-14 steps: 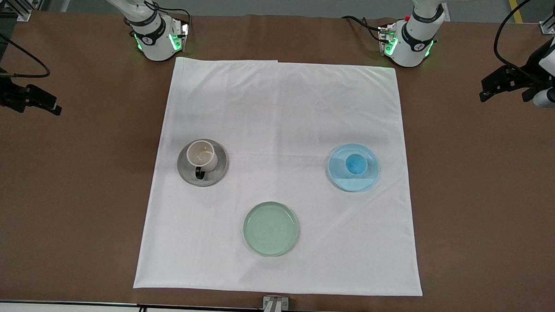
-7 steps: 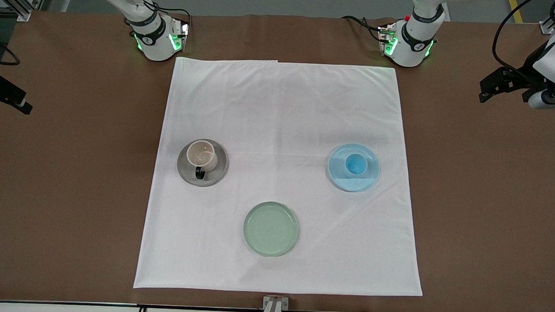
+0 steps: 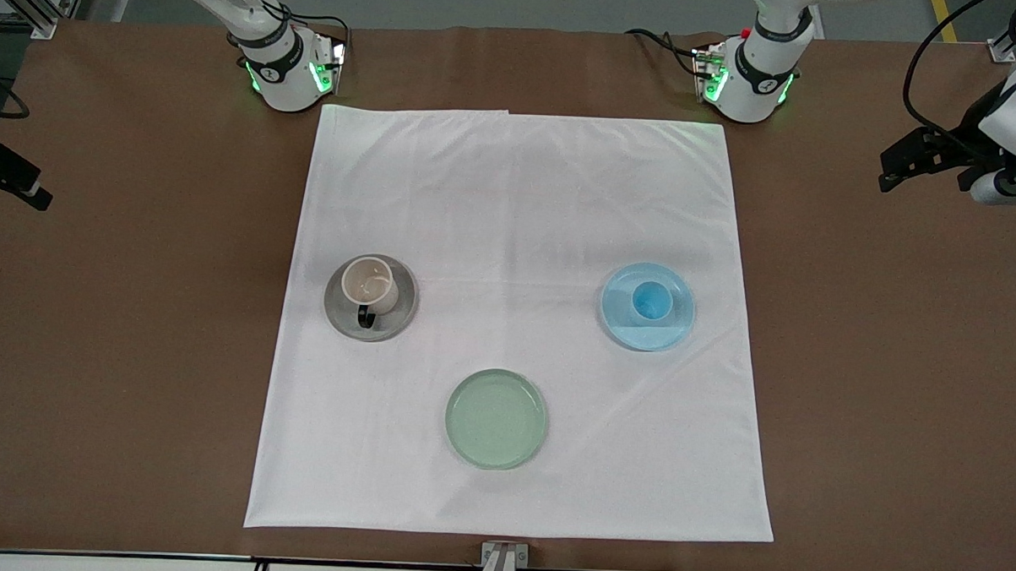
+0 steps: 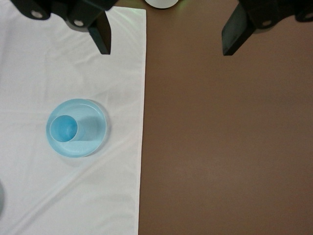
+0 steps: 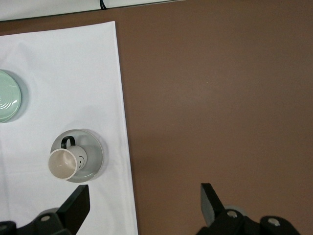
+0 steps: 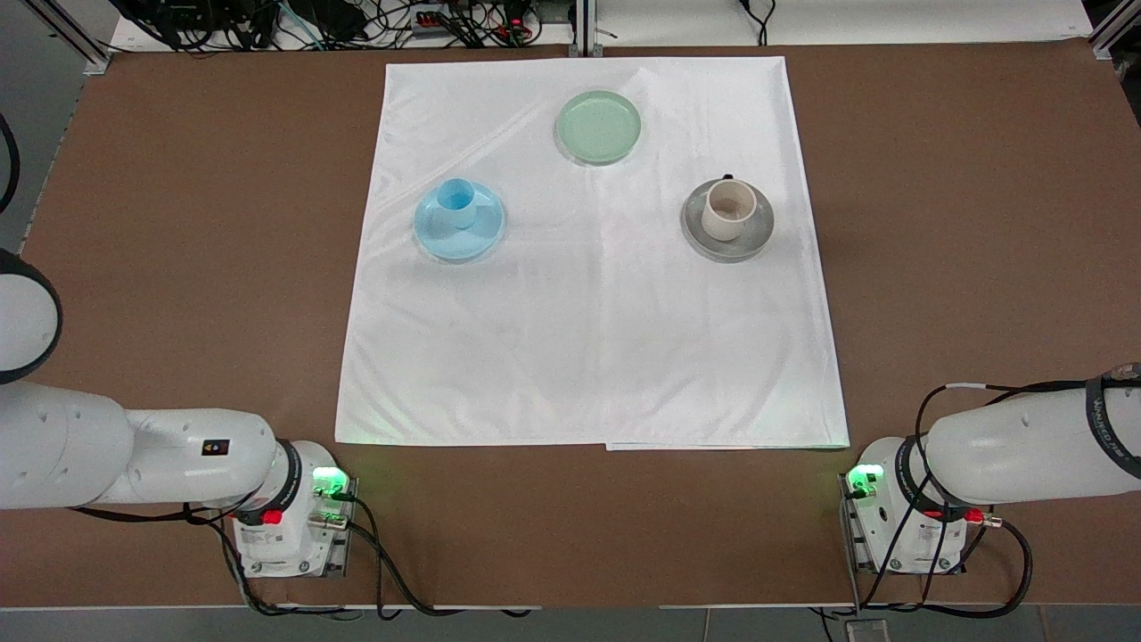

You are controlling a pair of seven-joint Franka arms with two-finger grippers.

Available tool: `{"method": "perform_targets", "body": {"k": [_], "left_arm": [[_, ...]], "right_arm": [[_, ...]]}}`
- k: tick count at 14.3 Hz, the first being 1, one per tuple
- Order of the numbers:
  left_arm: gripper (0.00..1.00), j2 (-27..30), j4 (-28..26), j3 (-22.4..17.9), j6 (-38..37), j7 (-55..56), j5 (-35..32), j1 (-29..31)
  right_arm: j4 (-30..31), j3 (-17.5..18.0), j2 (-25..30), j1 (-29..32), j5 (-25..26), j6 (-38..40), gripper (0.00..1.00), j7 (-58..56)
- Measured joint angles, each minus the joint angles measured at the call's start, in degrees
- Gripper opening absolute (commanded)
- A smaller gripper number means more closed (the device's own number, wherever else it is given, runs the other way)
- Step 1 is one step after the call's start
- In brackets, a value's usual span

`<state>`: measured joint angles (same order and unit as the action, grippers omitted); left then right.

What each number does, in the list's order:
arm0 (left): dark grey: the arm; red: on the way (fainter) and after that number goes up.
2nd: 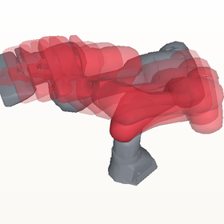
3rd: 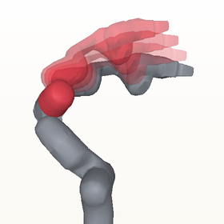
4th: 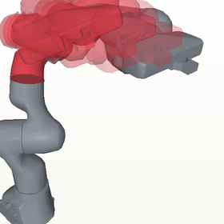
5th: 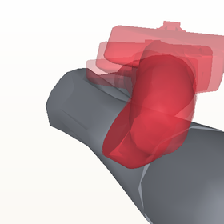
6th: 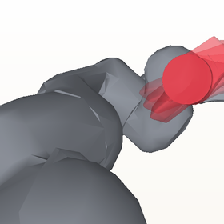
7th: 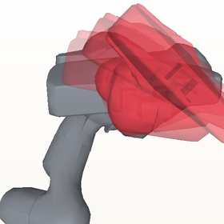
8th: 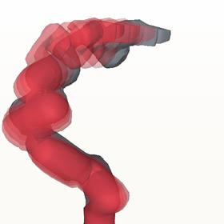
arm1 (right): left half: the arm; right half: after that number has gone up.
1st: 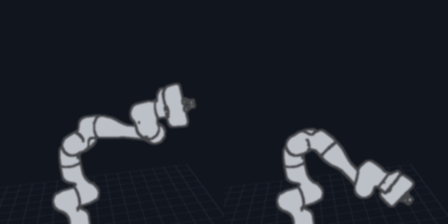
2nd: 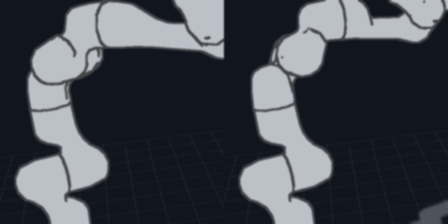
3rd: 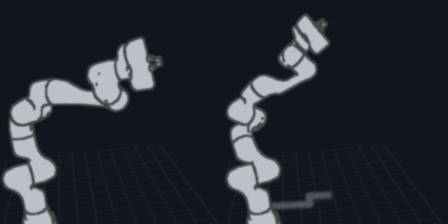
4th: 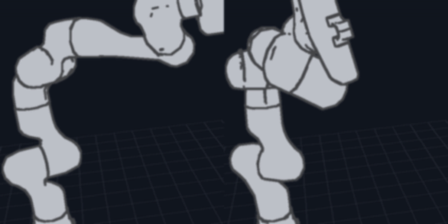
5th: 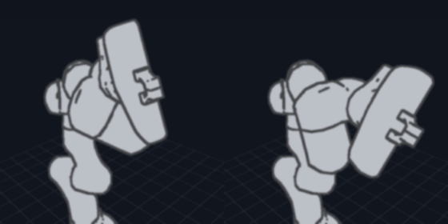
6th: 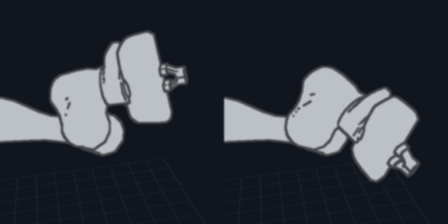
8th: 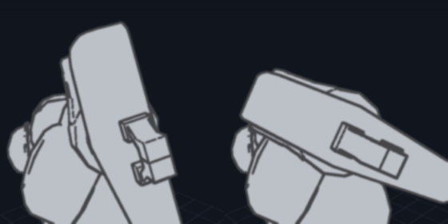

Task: Place blue cup in blue plate and white mug in gray plate

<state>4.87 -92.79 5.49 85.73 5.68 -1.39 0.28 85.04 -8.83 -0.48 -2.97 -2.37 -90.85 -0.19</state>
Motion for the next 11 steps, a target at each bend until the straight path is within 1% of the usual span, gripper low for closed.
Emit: {"method": "perform_targets", "body": {"k": [6, 11], "left_arm": [[1.0, -0.51, 1.54, -0.09, 0.02, 0.39, 0.0, 0.0], [1.0, -0.57, 1.55, 0.2, 0.02, 4.77, 0.01, -0.22]], "right_arm": [[-0.08, 0.0, -0.03, 0.0, 0.0, 0.0, 1.0, 0.0], [-0.08, 0.01, -0.03, 0.0, 0.0, 0.0, 1.0, 0.0]]}}
